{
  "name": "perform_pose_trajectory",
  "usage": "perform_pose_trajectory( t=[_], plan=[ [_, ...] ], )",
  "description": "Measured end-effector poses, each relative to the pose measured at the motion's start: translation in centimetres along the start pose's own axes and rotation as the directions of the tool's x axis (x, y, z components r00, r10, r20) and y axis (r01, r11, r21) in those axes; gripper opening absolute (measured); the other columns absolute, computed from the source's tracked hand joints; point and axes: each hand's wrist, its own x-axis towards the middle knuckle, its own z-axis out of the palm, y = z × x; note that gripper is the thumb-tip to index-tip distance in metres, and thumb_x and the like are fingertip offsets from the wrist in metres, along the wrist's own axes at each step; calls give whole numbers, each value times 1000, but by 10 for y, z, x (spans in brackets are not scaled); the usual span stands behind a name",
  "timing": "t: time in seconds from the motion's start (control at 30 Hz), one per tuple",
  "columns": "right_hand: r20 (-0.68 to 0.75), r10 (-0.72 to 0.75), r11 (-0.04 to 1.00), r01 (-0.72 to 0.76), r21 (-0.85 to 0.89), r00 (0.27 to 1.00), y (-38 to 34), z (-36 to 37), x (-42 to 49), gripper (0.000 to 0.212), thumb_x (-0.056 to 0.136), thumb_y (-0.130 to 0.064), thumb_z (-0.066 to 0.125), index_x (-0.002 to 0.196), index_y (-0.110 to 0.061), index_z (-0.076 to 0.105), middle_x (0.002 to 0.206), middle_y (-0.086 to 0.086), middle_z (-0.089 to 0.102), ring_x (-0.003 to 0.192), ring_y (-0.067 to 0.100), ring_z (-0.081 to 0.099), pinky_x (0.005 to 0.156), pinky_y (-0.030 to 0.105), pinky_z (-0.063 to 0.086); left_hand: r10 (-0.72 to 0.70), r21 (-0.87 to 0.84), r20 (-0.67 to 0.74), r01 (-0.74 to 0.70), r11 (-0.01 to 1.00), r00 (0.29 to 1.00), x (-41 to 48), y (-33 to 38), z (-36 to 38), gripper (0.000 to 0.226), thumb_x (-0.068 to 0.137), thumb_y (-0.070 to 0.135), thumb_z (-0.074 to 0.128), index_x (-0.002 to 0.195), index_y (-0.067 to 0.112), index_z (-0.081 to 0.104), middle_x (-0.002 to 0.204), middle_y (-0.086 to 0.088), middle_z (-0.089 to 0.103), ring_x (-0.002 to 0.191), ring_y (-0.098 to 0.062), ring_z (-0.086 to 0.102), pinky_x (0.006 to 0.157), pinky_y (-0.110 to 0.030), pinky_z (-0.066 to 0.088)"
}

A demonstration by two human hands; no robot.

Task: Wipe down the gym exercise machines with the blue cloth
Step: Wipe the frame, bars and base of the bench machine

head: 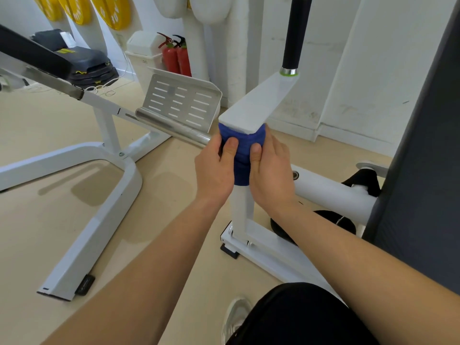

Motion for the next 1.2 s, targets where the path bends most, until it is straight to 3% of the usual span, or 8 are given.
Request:
perform_pose_trajectory(
  t=[0.13,0.4,0.53,0.8,0.87,1.0,1.07,1.2],
  plan=[
    [54,4,999,-6,46,999,16,11,-15,59,106,-40,29,158,-17,13,161,-3,28,138,19,40,97,31,43,-21,27,6,20,999,1000,-7,-19,6,18,104,20,45,90,20,56,71,12,58,63,5,51,59,-11,38],
    [130,107,994,-110,15,986,21,21,-37,72,105,-34,40,158,-18,-7,166,-9,0,145,12,26,92,20,40,-166,132,191,142,981,967,-15,-42,-4,23,104,23,44,87,17,58,76,7,62,63,1,51,59,-14,38],
    [49,91,992,-95,87,995,-1,14,-19,67,106,-33,35,158,-18,-5,167,-7,1,147,13,24,98,19,32,-50,27,132,47,999,990,8,-19,-12,25,98,29,48,88,11,63,76,-2,66,68,-13,56,64,-31,45],
    [3,133,984,-132,123,991,21,41,-41,76,103,-29,46,157,-26,-8,167,-3,6,139,18,38,94,35,50,-65,120,232,37,992,971,-3,-40,-12,28,101,16,49,75,26,54,67,13,56,60,3,48,58,-13,34],
    [-36,136,981,-130,142,990,28,54,-49,78,103,-27,47,152,-32,-14,167,-1,4,142,20,37,98,37,50,-101,177,295,50,983,950,-6,-57,-12,24,101,16,49,78,19,58,71,7,62,65,-1,53,65,-23,43],
    [-123,134,983,-117,143,983,29,75,-63,79,102,-21,44,153,-24,-18,164,-7,-8,150,25,23,107,41,45,-145,212,337,75,974,930,-11,-85,-7,23,100,22,46,93,9,64,84,-3,70,82,-24,66,79,-51,54],
    [-144,98,986,-77,149,985,33,83,-76,78,102,-23,42,154,-27,-16,161,-12,-10,152,26,18,111,44,42,-158,238,363,73,968,918,-15,-97,-6,21,101,22,47,98,12,65,87,-2,72,86,-24,67,81,-51,54],
    [-102,117,983,-101,150,988,50,95,-97,78,101,-30,36,151,-39,-23,166,5,-3,152,24,17,115,32,34,-155,230,391,67,971,907,-20,-112,-2,19,101,18,47,100,12,65,89,-2,72,89,-28,66,82,-49,53]
  ],
)
